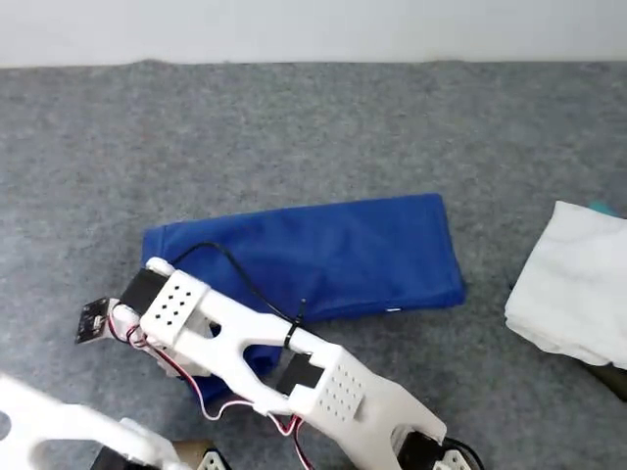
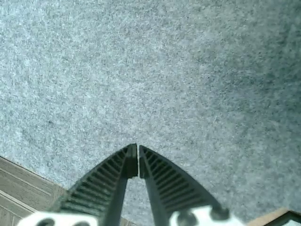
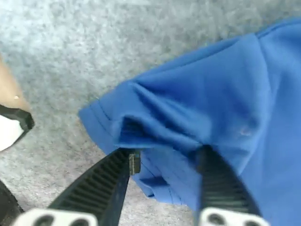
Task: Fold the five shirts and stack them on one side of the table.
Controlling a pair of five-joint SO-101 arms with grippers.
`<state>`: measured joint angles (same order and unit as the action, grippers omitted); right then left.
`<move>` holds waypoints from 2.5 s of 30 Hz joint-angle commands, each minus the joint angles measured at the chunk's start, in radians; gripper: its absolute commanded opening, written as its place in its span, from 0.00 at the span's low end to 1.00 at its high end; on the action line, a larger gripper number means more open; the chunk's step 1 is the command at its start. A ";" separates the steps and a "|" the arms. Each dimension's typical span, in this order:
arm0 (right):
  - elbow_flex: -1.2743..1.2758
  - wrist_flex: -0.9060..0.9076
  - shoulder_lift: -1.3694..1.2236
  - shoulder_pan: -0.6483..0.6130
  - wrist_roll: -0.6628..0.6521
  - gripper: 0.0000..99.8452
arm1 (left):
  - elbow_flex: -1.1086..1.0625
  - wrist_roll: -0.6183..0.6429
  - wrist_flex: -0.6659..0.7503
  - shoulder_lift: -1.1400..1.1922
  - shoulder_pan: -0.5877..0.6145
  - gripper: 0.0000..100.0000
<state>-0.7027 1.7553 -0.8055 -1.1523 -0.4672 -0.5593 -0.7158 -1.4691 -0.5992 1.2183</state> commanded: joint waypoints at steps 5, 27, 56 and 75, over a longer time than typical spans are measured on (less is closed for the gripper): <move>-0.132 0.021 0.016 0.068 0.000 0.01 | 0.001 -0.008 0.020 -0.032 -0.002 0.02; -0.377 -0.036 -0.054 0.265 -0.051 0.02 | 0.002 -0.035 0.023 -0.032 -0.003 0.02; -0.038 0.044 0.134 0.360 0.055 0.17 | 0.001 -0.035 0.023 -0.032 -0.003 0.02; 0.341 -0.013 0.283 -0.039 0.063 0.29 | -0.005 -0.031 0.052 -0.031 -0.025 0.02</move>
<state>-0.3590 1.7476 -0.5416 -1.1615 -0.4074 -0.5700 -0.7465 -1.4339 -0.5992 1.1999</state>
